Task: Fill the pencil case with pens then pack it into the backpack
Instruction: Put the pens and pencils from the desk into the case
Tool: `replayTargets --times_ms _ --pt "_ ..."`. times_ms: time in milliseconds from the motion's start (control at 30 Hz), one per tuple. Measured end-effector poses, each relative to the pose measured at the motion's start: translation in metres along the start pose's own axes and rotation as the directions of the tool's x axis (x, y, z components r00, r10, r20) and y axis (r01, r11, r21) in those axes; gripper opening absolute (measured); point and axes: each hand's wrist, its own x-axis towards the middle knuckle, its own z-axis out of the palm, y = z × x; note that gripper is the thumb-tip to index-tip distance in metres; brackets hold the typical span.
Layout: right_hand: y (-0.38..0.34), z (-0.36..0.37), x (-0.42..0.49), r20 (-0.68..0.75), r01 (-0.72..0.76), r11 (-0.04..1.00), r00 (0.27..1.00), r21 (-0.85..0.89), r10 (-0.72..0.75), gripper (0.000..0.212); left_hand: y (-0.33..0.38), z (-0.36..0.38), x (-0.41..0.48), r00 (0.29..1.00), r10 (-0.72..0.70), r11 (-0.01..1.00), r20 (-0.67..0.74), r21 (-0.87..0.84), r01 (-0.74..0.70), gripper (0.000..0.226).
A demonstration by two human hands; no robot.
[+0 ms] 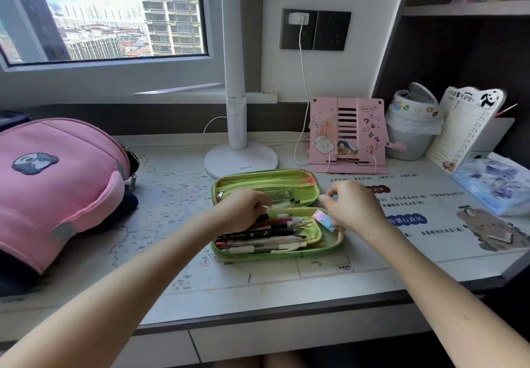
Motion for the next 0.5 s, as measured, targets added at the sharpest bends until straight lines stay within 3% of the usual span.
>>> replayTargets --times_ms 100,300,400,500 --pt "0.002 -0.005 -0.001 0.184 -0.03 0.981 0.983 0.191 -0.006 0.018 -0.002 0.003 -0.003 0.998 0.049 0.997 -0.045 -0.052 -0.051 0.027" --pt "0.009 -0.005 -0.005 0.385 0.009 0.977 0.918 0.211 -0.092 0.016 -0.013 0.006 -0.018 0.98 0.153 0.978 -0.13 -0.125 -0.169 0.025" --pt "0.013 -0.006 -0.006 0.363 0.043 0.973 0.923 0.228 -0.126 0.014 -0.018 0.009 -0.024 0.976 0.146 0.983 -0.158 -0.091 -0.162 0.027" --pt "0.015 -0.004 -0.004 0.195 0.093 0.993 0.975 0.071 -0.106 0.016 -0.018 0.013 -0.027 0.98 0.062 0.969 -0.187 -0.223 -0.104 0.029"
